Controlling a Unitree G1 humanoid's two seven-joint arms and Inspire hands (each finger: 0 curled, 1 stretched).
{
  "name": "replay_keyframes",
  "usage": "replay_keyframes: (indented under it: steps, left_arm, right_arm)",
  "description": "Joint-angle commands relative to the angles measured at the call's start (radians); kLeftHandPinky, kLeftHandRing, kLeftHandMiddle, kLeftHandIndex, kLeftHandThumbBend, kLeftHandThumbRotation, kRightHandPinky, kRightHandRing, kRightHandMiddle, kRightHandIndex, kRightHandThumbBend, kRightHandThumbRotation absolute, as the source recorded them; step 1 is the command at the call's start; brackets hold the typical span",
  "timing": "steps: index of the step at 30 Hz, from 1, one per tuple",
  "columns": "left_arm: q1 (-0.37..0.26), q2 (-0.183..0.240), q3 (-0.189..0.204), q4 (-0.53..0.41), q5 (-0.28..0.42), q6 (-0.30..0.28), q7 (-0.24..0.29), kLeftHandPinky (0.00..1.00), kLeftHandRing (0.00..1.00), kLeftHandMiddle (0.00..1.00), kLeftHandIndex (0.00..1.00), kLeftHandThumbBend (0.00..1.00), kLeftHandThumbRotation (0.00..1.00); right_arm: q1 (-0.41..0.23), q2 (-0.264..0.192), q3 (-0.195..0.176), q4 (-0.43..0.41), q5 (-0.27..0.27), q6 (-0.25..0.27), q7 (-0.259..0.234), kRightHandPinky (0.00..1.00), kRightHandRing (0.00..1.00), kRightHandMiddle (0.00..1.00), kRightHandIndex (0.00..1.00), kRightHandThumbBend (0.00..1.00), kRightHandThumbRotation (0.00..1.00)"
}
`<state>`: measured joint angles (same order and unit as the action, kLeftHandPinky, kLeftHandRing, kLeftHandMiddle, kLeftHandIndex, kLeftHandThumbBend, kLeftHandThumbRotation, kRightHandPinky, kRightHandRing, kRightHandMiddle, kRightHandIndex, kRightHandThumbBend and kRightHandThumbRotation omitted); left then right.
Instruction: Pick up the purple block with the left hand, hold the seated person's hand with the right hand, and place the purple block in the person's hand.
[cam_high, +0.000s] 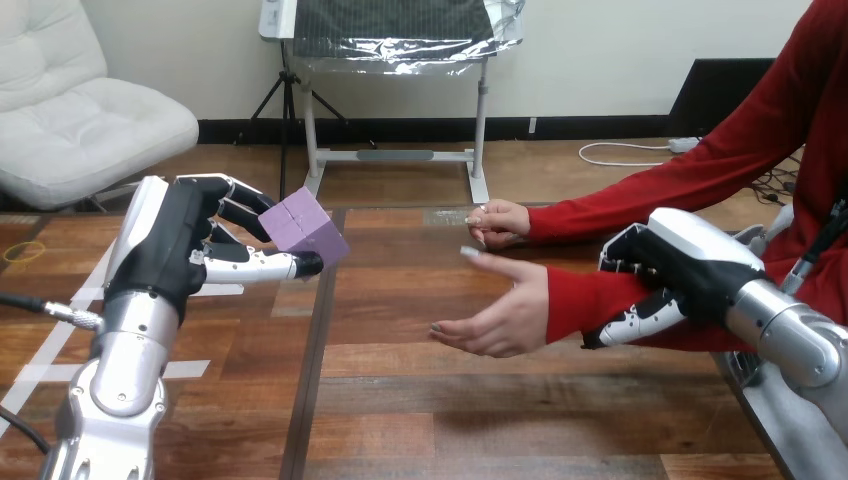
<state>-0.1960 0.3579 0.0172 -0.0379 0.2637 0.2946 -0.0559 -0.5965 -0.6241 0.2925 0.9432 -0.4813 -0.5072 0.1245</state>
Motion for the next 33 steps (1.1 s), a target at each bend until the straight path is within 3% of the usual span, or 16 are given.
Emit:
replay_keyframes:
  steps: [1,18,33]
  left_arm:
    - [-0.04,-0.007,0.008,-0.039,-0.011,-0.005,-0.003,0.21,0.28,0.36,0.44,0.66,0.0]
    - [-0.039,-0.014,0.014,-0.032,-0.006,-0.008,-0.003,0.2,0.27,0.35,0.44,0.66,0.0]
    - [-0.059,-0.022,-0.011,-0.009,0.021,-0.005,0.005,0.2,0.28,0.36,0.44,0.67,0.0]
  right_arm:
    - [-0.078,-0.018,-0.046,-0.064,0.032,-0.013,0.0,0.27,0.32,0.37,0.36,0.76,0.18]
    - [-0.082,-0.016,-0.049,-0.061,0.038,-0.029,0.007,0.27,0.31,0.36,0.36,0.76,0.17]
    - [-0.084,-0.003,-0.039,-0.07,0.027,-0.01,0.014,0.28,0.32,0.37,0.37,0.76,0.17]
